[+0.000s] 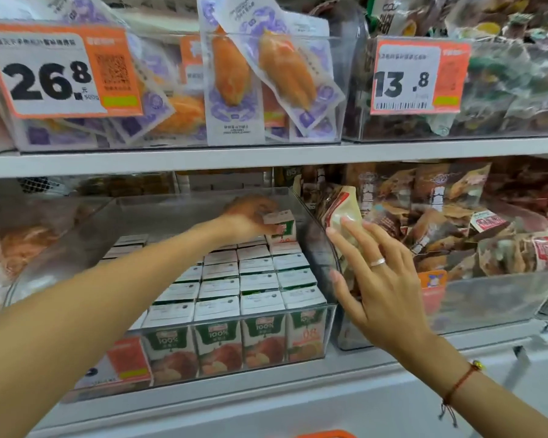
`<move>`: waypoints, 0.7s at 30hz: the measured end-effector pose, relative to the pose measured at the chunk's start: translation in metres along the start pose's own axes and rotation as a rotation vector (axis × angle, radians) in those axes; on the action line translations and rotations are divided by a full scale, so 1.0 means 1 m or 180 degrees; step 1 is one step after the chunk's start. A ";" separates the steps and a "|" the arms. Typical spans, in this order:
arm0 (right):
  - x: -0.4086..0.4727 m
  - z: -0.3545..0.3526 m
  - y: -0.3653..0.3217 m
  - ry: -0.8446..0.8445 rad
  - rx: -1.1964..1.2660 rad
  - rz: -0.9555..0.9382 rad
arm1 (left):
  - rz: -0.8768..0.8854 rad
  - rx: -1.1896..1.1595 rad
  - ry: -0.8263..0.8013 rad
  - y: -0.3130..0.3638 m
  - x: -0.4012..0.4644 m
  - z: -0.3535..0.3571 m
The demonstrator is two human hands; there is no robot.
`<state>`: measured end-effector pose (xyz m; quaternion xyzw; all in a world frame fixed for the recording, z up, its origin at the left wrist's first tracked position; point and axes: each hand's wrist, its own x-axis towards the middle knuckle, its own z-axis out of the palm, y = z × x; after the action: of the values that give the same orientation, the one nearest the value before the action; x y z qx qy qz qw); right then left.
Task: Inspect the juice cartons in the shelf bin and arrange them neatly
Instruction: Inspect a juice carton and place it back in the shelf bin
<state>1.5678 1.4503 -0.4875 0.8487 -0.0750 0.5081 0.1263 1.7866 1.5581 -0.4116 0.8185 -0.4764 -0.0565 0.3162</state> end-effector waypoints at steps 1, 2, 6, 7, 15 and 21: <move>0.000 0.000 0.001 0.0002 -0.0010 -0.0022 | -0.0041 0.0039 -0.0046 -0.002 0.002 0.004; 0.000 0.000 0.002 0.0001 -0.0031 -0.0039 | -0.0063 0.0097 -0.0088 -0.004 0.003 0.008; -0.001 0.001 0.003 0.0021 -0.0091 -0.0064 | -0.0056 0.0399 -0.0150 -0.015 0.004 0.018; -0.001 0.002 0.003 0.0034 -0.0094 -0.0065 | -0.0022 0.0509 -0.0201 -0.016 0.004 0.019; -0.003 0.004 0.002 0.0096 -0.0109 -0.0053 | 0.0056 0.0690 -0.0335 -0.028 0.013 0.015; -0.001 0.006 0.002 0.0169 -0.0134 -0.0062 | -0.0073 0.1081 -0.0429 -0.028 0.029 0.011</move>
<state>1.5717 1.4465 -0.4902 0.8327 -0.0740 0.5276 0.1510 1.8192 1.5391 -0.4304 0.8598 -0.4898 -0.0336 0.1401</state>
